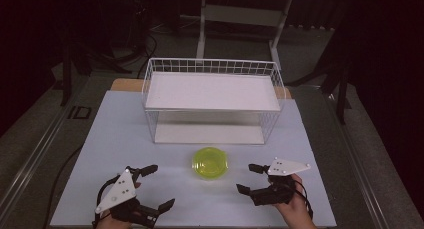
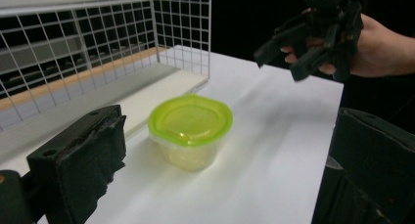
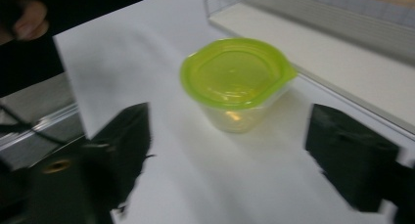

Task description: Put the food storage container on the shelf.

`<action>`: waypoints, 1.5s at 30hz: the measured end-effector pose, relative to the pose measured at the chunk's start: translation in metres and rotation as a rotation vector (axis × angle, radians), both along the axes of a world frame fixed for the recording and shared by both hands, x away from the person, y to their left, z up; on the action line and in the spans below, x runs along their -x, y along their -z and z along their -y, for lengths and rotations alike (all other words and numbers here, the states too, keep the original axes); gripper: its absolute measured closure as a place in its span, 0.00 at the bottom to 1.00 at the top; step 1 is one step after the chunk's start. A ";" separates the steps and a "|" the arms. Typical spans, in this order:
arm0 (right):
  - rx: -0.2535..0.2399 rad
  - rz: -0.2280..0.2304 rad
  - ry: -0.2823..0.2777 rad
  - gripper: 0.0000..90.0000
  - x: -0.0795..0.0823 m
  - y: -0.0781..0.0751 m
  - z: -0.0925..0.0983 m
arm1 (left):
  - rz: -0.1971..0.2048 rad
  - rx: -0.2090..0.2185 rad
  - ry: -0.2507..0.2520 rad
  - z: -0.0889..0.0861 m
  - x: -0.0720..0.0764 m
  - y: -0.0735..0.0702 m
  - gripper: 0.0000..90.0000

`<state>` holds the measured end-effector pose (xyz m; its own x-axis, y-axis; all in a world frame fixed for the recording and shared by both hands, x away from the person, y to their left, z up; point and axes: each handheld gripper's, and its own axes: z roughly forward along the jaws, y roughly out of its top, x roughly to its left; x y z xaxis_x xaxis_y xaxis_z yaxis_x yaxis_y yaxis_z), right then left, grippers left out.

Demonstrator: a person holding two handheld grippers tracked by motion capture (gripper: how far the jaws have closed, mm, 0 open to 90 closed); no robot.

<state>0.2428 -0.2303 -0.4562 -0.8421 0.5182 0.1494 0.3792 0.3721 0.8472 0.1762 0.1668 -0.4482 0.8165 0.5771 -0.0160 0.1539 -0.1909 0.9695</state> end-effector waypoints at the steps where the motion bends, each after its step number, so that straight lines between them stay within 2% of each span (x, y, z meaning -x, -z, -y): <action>1: 0.010 0.008 0.004 0.24 0.000 -0.001 0.000 | -0.011 0.012 0.010 0.001 -0.003 -0.003 0.01; 3: 0.010 0.016 -0.006 0.25 0.000 -0.004 -0.002 | -0.019 0.019 0.012 0.002 -0.008 -0.008 0.01; 5: 0.021 0.053 0.008 0.26 0.002 -0.008 -0.004 | -0.027 0.018 0.019 0.004 -0.012 -0.012 0.01; 7: 0.068 0.090 0.045 0.26 0.003 -0.013 -0.010 | -0.039 0.014 0.022 0.007 -0.017 -0.016 0.01; 9: 0.085 0.119 0.061 0.26 0.002 -0.016 -0.013 | -0.059 0.018 0.029 0.011 -0.023 -0.021 0.01; 12: 0.037 0.110 0.080 0.26 -0.003 -0.022 -0.015 | -0.064 0.018 0.041 0.016 -0.030 -0.026 0.01; 14: 0.034 0.112 0.075 0.26 -0.006 -0.025 -0.017 | -0.090 0.018 0.068 0.020 -0.036 -0.029 0.01; 17: 0.049 0.121 0.080 0.26 -0.011 -0.029 -0.020 | -0.107 0.031 0.079 0.023 -0.043 -0.031 0.01; 18: 0.035 0.116 0.080 0.26 -0.014 -0.030 -0.020 | -0.123 0.052 0.077 0.025 -0.048 -0.031 0.01; 19: 0.024 0.106 0.089 0.26 -0.020 -0.030 -0.021 | -0.126 0.055 0.062 0.027 -0.051 -0.031 0.01; 21: 0.002 0.113 0.092 0.25 -0.025 -0.029 -0.020 | -0.118 0.063 0.041 0.028 -0.056 -0.031 0.01; 24: 0.002 0.120 0.122 0.22 -0.032 -0.029 -0.020 | -0.126 0.045 0.029 0.032 -0.063 -0.030 0.01; 27: 0.016 0.085 0.167 0.22 -0.039 -0.027 -0.018 | -0.127 0.023 0.020 0.036 -0.069 -0.027 0.01; 29: 0.021 0.079 0.178 0.22 -0.041 -0.026 -0.017 | -0.128 0.017 0.025 0.037 -0.070 -0.026 0.01; 30: 0.016 0.068 0.180 0.22 -0.043 -0.025 -0.016 | -0.160 0.011 0.017 0.041 -0.076 -0.022 0.01; 31: -0.012 0.021 0.185 0.22 -0.048 -0.023 -0.015 | -0.178 0.012 0.007 0.042 -0.079 -0.020 0.01; 33: -0.003 0.016 0.189 0.20 -0.051 -0.022 -0.018 | -0.205 0.014 0.002 0.044 -0.084 -0.017 0.01; 35: -0.001 0.033 0.190 0.19 -0.052 -0.021 -0.021 | -0.220 0.006 -0.024 0.046 -0.089 -0.012 0.01; 36: 0.009 0.019 0.184 0.19 -0.053 -0.020 -0.024 | -0.229 0.011 -0.025 0.047 -0.091 -0.009 0.01; 38: 0.018 0.022 0.195 0.20 -0.053 -0.018 -0.027 | -0.242 -0.011 -0.052 0.050 -0.095 -0.004 0.01; 40: 0.024 -0.013 0.192 0.20 -0.056 -0.016 -0.031 | -0.267 -0.025 -0.064 0.053 -0.099 0.001 0.01; 42: 0.017 -0.025 0.196 0.24 -0.057 -0.014 -0.032 | -0.276 -0.029 -0.063 0.055 -0.102 0.005 0.01; 45: 0.012 -0.042 0.202 0.25 -0.060 -0.011 -0.034 | -0.319 -0.011 -0.079 0.056 -0.107 0.011 0.07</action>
<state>0.3027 -0.1961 -0.4455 -0.7138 0.6780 0.1752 0.4825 0.2949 0.8247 0.2830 0.1106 -0.4595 0.7240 0.6401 -0.2570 0.4643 -0.1768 0.8678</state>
